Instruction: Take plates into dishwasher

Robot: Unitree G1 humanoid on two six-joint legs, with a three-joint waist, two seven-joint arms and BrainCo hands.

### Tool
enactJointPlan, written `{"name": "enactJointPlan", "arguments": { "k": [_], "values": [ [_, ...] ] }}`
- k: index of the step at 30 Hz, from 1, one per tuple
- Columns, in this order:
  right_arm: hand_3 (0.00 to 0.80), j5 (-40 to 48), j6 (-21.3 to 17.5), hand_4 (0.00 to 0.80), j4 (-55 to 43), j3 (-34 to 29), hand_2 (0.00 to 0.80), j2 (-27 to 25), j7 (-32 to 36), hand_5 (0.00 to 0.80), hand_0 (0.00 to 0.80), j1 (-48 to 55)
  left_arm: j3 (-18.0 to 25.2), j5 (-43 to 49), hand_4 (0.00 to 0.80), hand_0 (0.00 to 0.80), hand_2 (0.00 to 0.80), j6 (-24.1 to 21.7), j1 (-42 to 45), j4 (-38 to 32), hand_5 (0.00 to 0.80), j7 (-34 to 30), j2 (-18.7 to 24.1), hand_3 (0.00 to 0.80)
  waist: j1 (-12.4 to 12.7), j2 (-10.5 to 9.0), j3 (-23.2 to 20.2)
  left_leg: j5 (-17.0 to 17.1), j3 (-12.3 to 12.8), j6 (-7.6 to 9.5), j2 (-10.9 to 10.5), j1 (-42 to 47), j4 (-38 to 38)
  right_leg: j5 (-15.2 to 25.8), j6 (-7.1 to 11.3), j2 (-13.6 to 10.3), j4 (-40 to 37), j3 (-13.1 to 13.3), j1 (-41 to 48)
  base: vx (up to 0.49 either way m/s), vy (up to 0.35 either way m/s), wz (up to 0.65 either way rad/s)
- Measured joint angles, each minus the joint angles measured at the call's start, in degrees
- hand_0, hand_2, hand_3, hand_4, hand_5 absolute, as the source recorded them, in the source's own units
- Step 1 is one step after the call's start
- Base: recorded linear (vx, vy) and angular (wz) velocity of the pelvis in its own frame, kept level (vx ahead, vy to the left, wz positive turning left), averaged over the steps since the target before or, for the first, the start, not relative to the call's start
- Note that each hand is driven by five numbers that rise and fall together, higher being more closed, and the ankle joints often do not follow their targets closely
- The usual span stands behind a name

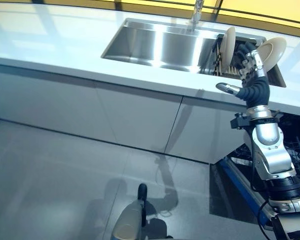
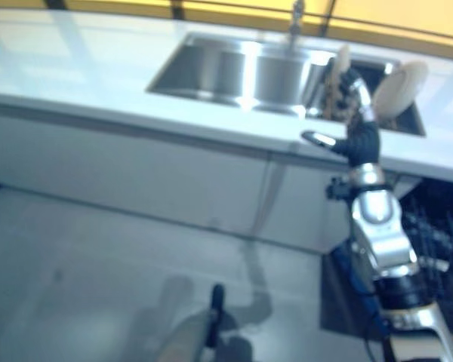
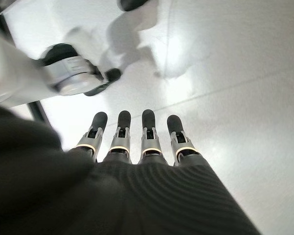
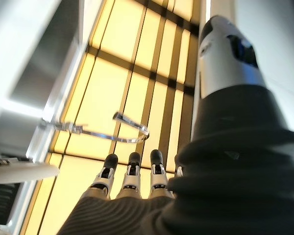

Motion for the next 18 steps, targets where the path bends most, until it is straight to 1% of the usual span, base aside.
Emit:
{"name": "enactJointPlan", "arguments": {
  "k": [1,2,3,4,5,6,7,8,10,11,12,13,14,15,16,17,18],
  "values": [
    [0.000,0.05,-0.11,0.000,-0.46,-1.87,0.000,0.11,0.01,0.000,0.000,2.00,1.26,0.22,0.000,0.000,0.000,-1.65,-0.07,0.23,0.000,0.93,0.17,0.000,-0.15,0.13,-0.10,-1.17,0.14,1.62,-0.82,1.98,-0.64,-0.18,0.79,-1.01,12.55,-0.08,-3.78,0.448,0.291,0.01],
    [0.000,0.09,-0.47,0.000,-1.29,-3.71,0.000,0.47,0.05,0.000,0.000,3.96,1.90,1.41,0.000,0.000,0.000,-2.62,-0.24,0.45,0.000,1.59,0.64,0.000,-0.08,0.07,-0.13,-2.26,0.12,3.25,-1.51,3.10,-0.46,1.30,3.03,-1.78,24.91,0.53,-7.47,0.513,0.347,0.01],
    [0.000,0.31,-1.44,0.000,-2.15,-5.21,0.000,1.32,-0.01,0.000,0.000,5.90,2.39,2.40,0.000,0.000,0.000,-3.33,-0.51,0.71,0.000,2.28,1.02,0.000,-0.22,0.14,-0.18,-3.73,0.29,5.17,-1.89,4.25,0.15,3.34,4.53,-2.48,34.79,1.06,-10.91,0.373,0.234,-0.10],
    [0.000,0.50,-1.99,0.000,-2.50,-5.63,0.000,2.21,0.06,0.000,0.000,6.87,2.11,2.56,0.000,0.000,0.000,-3.57,-0.62,0.70,0.000,2.65,1.11,0.000,-0.27,0.66,-0.14,-4.67,0.61,5.60,-1.83,5.84,0.03,5.12,4.28,-3.22,41.17,0.90,-13.96,0.328,0.158,-0.19],
    [0.000,0.53,-2.08,0.000,-3.09,-5.66,0.000,2.48,0.10,0.000,0.000,7.57,1.96,2.87,0.000,0.000,0.000,-3.90,-0.63,0.61,0.000,2.77,1.11,0.000,-0.54,1.44,-0.16,-4.66,0.78,5.54,-1.70,7.28,-0.87,6.16,3.84,-3.82,44.62,0.12,-16.33,0.314,0.055,-0.25],
    [0.000,0.53,-2.09,0.000,-3.77,-5.52,0.000,2.61,0.04,0.000,0.000,7.81,1.81,2.96,0.000,0.000,0.000,-4.15,-0.60,0.76,0.000,3.10,1.15,0.000,-1.38,2.22,-0.25,-4.77,0.80,5.60,-1.54,8.92,-2.29,6.33,3.62,-4.31,45.73,-0.39,-18.86,0.318,-0.043,-0.12],
    [0.000,0.51,-2.20,0.000,-4.57,-5.54,0.000,2.78,-0.21,0.000,0.000,7.63,1.74,2.95,0.000,0.000,0.000,-4.34,-0.59,0.92,0.000,3.35,1.22,0.000,-1.96,2.84,-0.39,-4.71,0.68,5.69,-1.50,10.31,-3.59,6.10,3.28,-5.08,44.10,-1.48,-21.11,0.339,-0.102,-0.10],
    [0.000,0.46,-2.21,0.000,-4.98,-5.54,0.000,2.87,-0.59,0.000,0.000,7.53,1.74,2.95,0.000,0.000,0.000,-4.53,-0.66,0.95,0.000,3.67,1.41,0.000,-2.33,3.02,-0.41,-4.70,0.75,5.72,-1.47,11.43,-4.44,5.90,2.97,-5.62,41.01,-2.26,-22.29,0.317,-0.165,-0.07],
    [0.000,-0.25,-2.21,0.000,-5.27,-5.49,0.000,3.08,-2.33,0.000,0.000,7.26,1.72,4.02,0.000,0.000,0.000,-5.05,-0.73,1.12,0.000,5.09,2.05,0.000,-2.84,2.90,-0.57,-4.90,0.46,5.40,-1.40,13.19,-5.56,5.86,2.85,-7.15,28.09,-6.00,-22.94,0.343,-0.275,-0.03],
    [0.000,-0.68,-2.20,0.000,-5.27,-5.44,0.000,3.37,-3.20,0.000,0.000,6.61,1.68,4.51,0.000,0.000,0.000,-5.18,-0.74,1.37,0.000,5.71,2.30,0.000,-3.04,2.73,-0.68,-5.02,0.55,5.35,-1.41,13.69,-6.27,6.21,3.41,-7.69,21.57,-7.39,-22.95,0.411,-0.351,-0.01],
    [0.000,-1.55,-2.21,0.000,-5.18,-5.07,0.000,4.28,-4.31,0.000,0.000,5.37,0.00,4.08,0.000,0.000,0.000,-4.64,-1.77,1.98,0.000,6.88,1.64,0.000,-3.99,2.21,-1.00,-5.42,0.73,4.99,-1.42,14.14,-7.08,7.53,4.16,-7.54,13.18,-8.43,-22.83,0.357,-0.265,-0.04],
    [0.000,-2.23,-2.17,0.000,-4.06,-3.44,0.000,5.51,-5.52,0.000,0.000,2.83,-5.84,2.87,0.000,0.000,0.000,-0.92,-3.60,3.77,0.000,8.46,1.21,0.000,-4.31,2.09,-1.03,-5.21,0.68,5.38,-1.38,15.07,-7.47,10.09,4.38,-7.33,4.83,-7.92,-22.05,0.361,-0.206,-0.05],
    [0.000,-2.50,-2.08,0.000,-2.99,-2.07,0.000,6.19,-5.92,0.000,0.000,0.91,-9.93,2.43,0.000,0.000,0.000,1.37,-5.78,4.69,0.000,8.81,0.79,0.000,-4.40,1.88,-1.09,-5.39,0.82,5.27,-1.41,15.98,-7.85,12.27,4.47,-6.92,0.00,-7.49,-21.43,0.465,-0.178,-0.03],
    [0.000,-3.25,-1.79,0.000,-1.64,0.67,0.000,7.04,-7.37,0.000,0.000,-1.68,-13.29,0.79,0.000,0.000,0.000,5.33,-7.23,3.88,0.000,9.50,-0.64,0.000,-5.07,1.02,-1.61,-5.73,0.76,4.87,-1.44,17.23,-8.43,15.11,5.39,-6.13,-5.96,-6.48,-20.62,0.503,-0.191,-0.01],
    [0.000,-3.46,-0.77,0.000,-1.63,1.76,0.000,6.87,-8.28,0.000,0.000,-2.63,-14.09,-0.50,0.000,0.000,0.000,8.25,-8.38,2.39,0.000,9.43,-1.41,0.000,-5.32,0.13,-2.10,-6.04,0.56,4.58,-1.51,18.31,-8.99,17.08,5.72,-5.79,-8.53,-5.85,-20.30,0.347,-0.127,0.01],
    [0.000,-3.46,-0.77,0.000,-1.63,1.76,0.000,6.87,-8.28,0.000,0.000,-2.63,-14.09,-0.50,0.000,0.000,0.000,8.25,-8.38,2.39,0.000,9.43,-1.41,0.000,-5.32,0.13,-2.10,-6.04,0.56,4.58,-1.51,18.31,-8.99,17.08,5.72,-5.79,-8.53,-5.85,-20.30,0.234,-0.114,0.15],
    [0.000,-3.38,2.27,0.000,-1.75,1.99,0.000,6.80,-10.31,0.000,0.000,-4.14,-15.48,-1.77,0.000,0.000,0.000,13.10,-10.10,0.66,0.000,6.54,-0.97,0.000,-5.75,-1.35,-3.38,-6.27,-0.23,3.78,-1.47,20.66,-10.05,19.68,5.95,-5.70,-9.12,-5.82,-20.21,0.230,-0.151,0.19]
  ]
}}
